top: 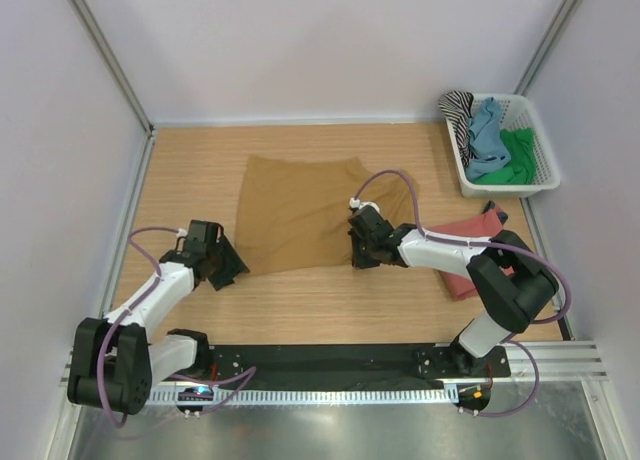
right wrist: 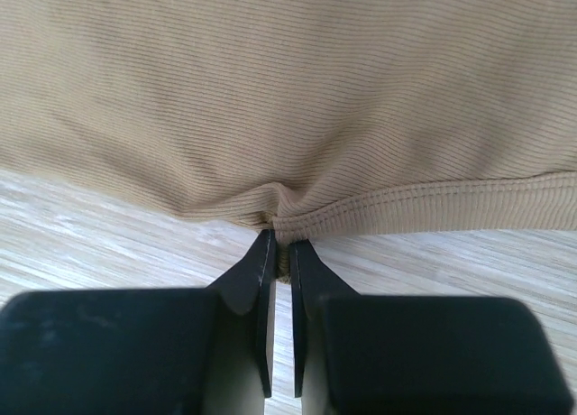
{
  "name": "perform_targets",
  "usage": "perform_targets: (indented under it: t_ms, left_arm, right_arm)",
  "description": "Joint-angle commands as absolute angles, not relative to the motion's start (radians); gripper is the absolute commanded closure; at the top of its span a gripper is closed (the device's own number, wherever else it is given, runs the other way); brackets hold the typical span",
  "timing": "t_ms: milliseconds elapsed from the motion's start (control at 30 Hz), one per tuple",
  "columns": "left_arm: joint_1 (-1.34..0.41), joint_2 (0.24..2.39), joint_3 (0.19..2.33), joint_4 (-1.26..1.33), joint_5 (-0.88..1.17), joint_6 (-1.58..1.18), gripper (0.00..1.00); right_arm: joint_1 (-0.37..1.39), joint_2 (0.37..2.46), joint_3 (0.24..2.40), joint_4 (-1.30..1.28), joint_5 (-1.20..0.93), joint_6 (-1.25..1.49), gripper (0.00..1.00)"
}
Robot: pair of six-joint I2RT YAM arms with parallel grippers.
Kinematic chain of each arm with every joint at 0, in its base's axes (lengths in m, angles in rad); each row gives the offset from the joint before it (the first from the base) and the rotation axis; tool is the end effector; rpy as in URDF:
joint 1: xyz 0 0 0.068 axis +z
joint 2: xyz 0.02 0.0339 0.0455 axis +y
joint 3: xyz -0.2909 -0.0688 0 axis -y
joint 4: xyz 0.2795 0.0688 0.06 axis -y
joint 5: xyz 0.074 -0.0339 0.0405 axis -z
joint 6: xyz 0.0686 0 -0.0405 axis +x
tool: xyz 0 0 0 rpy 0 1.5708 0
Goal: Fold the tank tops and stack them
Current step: Fold the tank top
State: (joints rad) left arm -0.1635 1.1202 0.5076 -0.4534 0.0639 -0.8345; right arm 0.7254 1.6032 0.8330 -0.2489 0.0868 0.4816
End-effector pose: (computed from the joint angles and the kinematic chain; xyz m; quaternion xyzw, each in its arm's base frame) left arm 0.2217 -0.0410 0.1391 -0.3111 0.9165 -0.1466 0.2044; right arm 0.2632 0.2254 0.1315 -0.1052 0.9556 0.1201 0.2477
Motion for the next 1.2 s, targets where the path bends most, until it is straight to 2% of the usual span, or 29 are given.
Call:
perform_targets:
  t_ms: [0,100,200,233,333,433,733,1067,1133,1167]
  left_arm:
    - [-0.166,1.126,0.496,-0.436,0.075,-0.831,0.5]
    - [-0.169,1.126,0.479,-0.419,0.052,-0.83,0.61]
    - [-0.167,1.149,0.479,-0.408,0.029,-0.822,0.8]
    - [-0.167,1.161,0.482,-0.4,0.023,-0.816,0.89]
    - [-0.169,1.17,0.486,-0.38,0.008,-0.813,0.91]
    - [-0.169,1.17,0.497,-0.359,0.009,-0.808,1.0]
    - [-0.169,1.108,0.551,-0.408,0.087,-0.827,1.0]
    - [-0.17,1.121,0.615,-0.443,0.106,-0.836,1.0]
    - [-0.17,1.123,0.617,-0.443,0.112,-0.831,0.97]
    - [-0.169,1.123,0.617,-0.445,0.112,-0.827,0.92]
  right_arm:
    - [0.747,1.598,0.805,-0.258,0.097,0.494,0.94]
    - [0.747,1.592,0.805,-0.258,0.104,0.497,0.94]
    - [0.747,1.579,0.805,-0.264,0.104,0.495,0.94]
    - [0.747,1.575,0.805,-0.267,0.104,0.494,0.94]
    - [0.749,1.552,0.804,-0.282,0.1,0.485,0.94]
    - [0.75,1.531,0.804,-0.307,0.094,0.466,0.94]
    - [0.75,1.448,0.868,-0.406,0.103,0.428,0.94]
    - [0.749,1.477,0.985,-0.468,0.129,0.393,0.96]
    - [0.749,1.488,1.002,-0.472,0.127,0.387,0.96]
    - [0.749,1.497,1.003,-0.471,0.127,0.385,0.96]
